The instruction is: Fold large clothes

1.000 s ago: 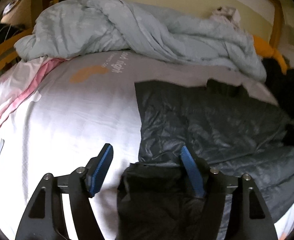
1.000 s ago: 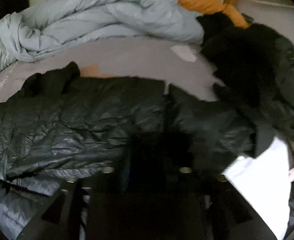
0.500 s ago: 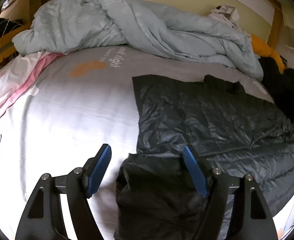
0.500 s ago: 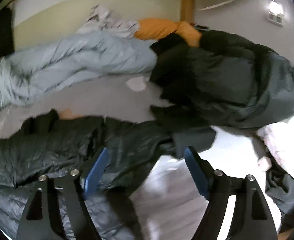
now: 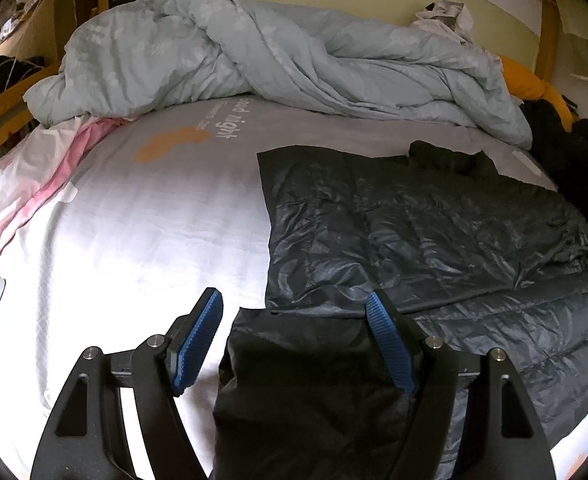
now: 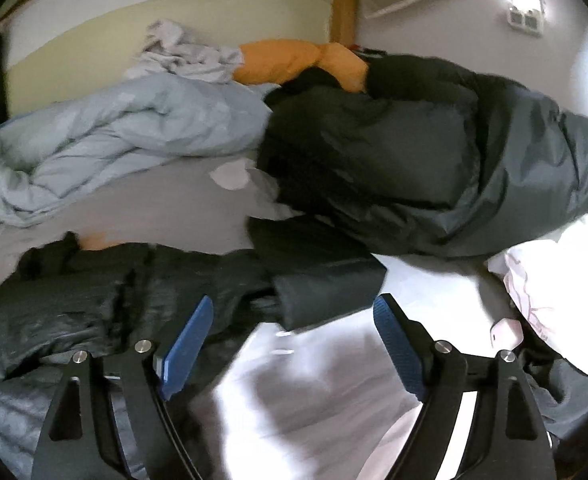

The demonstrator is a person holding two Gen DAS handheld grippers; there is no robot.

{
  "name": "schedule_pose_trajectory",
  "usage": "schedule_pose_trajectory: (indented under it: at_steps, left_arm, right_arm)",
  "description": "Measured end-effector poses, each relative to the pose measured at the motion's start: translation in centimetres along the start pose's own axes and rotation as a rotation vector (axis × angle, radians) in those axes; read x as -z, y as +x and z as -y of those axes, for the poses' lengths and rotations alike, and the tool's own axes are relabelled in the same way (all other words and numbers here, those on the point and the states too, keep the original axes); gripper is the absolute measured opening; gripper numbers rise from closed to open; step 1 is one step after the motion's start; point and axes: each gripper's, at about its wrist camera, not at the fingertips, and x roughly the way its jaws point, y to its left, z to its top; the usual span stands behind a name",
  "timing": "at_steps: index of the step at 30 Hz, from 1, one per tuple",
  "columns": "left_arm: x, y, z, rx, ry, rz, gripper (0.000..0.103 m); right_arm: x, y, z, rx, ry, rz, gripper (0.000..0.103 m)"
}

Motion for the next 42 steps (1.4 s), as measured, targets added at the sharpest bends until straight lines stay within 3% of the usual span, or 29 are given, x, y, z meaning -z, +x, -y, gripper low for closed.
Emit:
schedule_pose_trajectory:
  at_steps: [5,10,11,12,14,17,24,30,35,42]
  left_arm:
    - [0.3,0.5,0.3,-0.011,0.029,-0.006,0.073]
    - [0.4,1.1,0.5,-0.019,0.026,-0.009,0.073]
    - [0.4,1.3,0.7,-0.024,0.029,-0.009,0.073]
    - [0.5,1.4,0.8,-0.031,0.032,-0.01,0.073]
    - [0.6,1.5,0.9,-0.037,0.032,-0.011,0.072]
    - [0.5,1.3,0.9,-0.031,0.031,-0.002,0.069]
    - [0.2,-0.8,0.3,0.001,-0.001,0.05,0.068]
    - [-0.1,-2.7,0.3,0.034,-0.008,0.094,0.068]
    - [-0.2,-3.6,0.8,0.048,0.002,0.115,0.068]
    - [-0.2,-3.7,1.0,0.069,-0.006,0.111,0.068]
  right_arm:
    - [0.1,5.2,-0.4,0.091,-0.09,-0.068,0.084]
    - [0.2,8.2,-0.5,0.105,-0.117,-0.099,0.08]
    - [0.2,8.5,-0.5,0.117,-0.121,-0.101,0.069]
    - [0.2,8.8,-0.4,0.119,-0.119,-0.108,0.049]
    - [0.0,9.1,0.2,0.096,-0.092,-0.124,0.021]
    - [-0.7,7.0,1.0,0.124,-0.065,-0.055,0.012]
    - [-4.3,-2.2,1.0,0.087,-0.077,0.14,0.01]
    - [-7.6,-10.1,-2.3,0.011,-0.135,0.257,0.01]
    - [-8.7,-13.8,-8.6,-0.048,-0.231,0.304,0.01]
    - [-8.1,-14.6,-20.4,-0.141,-0.351,0.304,0.01]
